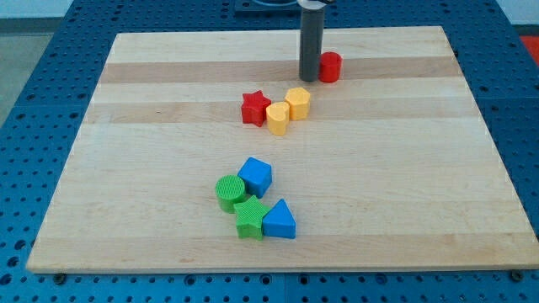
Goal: Place the arm towards the top left of the red circle
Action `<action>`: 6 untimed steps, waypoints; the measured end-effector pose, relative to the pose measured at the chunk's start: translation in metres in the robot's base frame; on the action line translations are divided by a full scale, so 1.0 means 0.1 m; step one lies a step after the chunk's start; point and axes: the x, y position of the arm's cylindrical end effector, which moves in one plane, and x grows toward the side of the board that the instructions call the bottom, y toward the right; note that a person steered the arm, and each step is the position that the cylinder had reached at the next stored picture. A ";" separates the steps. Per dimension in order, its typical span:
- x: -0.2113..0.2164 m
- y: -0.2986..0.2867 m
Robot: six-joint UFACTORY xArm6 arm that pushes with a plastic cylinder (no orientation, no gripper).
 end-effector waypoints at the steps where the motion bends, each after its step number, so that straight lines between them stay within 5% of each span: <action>1: 0.00 0.71; 3: -0.09 1.66; 6: 0.82 0.46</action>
